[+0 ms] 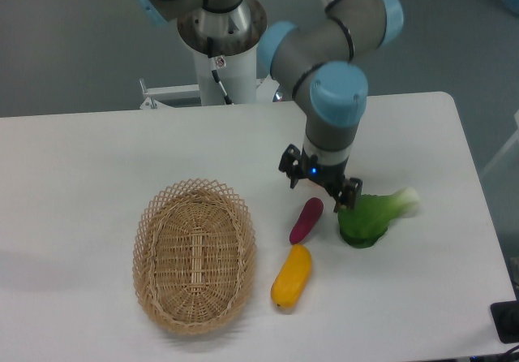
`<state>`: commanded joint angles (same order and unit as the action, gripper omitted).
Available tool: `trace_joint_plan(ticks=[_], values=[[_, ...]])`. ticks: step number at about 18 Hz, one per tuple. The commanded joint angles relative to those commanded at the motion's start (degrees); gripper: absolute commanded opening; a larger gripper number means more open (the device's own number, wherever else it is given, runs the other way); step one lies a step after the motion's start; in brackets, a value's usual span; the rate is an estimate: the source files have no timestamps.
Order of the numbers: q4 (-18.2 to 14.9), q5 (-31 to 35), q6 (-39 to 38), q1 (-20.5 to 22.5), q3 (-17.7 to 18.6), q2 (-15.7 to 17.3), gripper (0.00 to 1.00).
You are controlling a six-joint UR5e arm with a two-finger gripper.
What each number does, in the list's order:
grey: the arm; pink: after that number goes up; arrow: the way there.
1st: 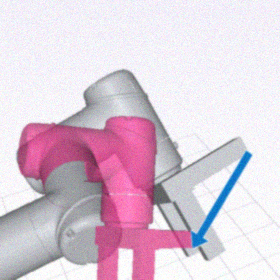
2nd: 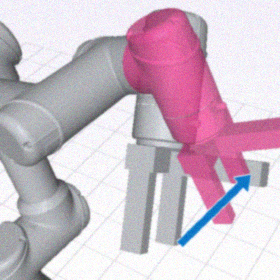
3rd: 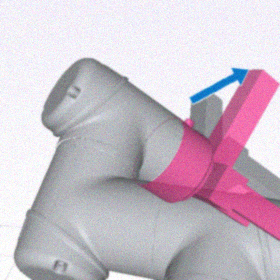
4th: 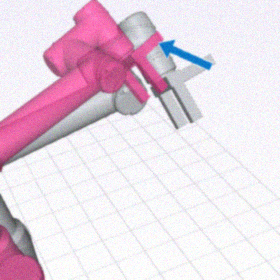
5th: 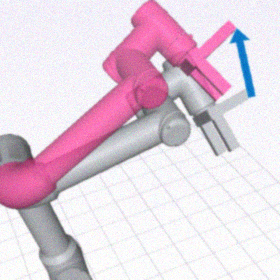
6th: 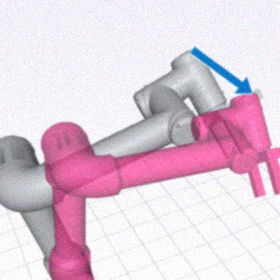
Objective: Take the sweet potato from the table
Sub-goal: 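Move the open gripper down over the purple sweet potato, then lower the gripper around the sweet potato and close on it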
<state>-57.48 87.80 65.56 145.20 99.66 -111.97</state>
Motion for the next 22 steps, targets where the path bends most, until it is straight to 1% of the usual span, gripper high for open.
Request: trace_joint_plan(ticks=[1, 2, 5, 8, 13, 14, 17, 21, 22], values=[[0.09, 0.09, 0.0, 0.09, 0.35, -0.61, 1.0], [0.87, 0.26, 0.0, 0.0, 0.88, -1.14, 1.0], [4.83, 0.35, -0.17, -0.09, 2.99, -1.41, 1.0], [5.28, 1.23, -0.09, -0.17, 3.96, -1.58, 1.0], [5.36, 2.81, -0.35, -0.88, 4.4, -2.81, 1.0], [5.54, 2.81, -0.44, -1.31, 5.1, -2.81, 1.0], [9.48, 2.9, -0.53, -1.67, 6.59, -2.9, 1.0], [10.11, 3.25, -0.53, -1.76, 6.86, -3.6, 1.0], [10.46, 4.38, -0.53, -1.76, 6.95, -3.61, 0.97]])
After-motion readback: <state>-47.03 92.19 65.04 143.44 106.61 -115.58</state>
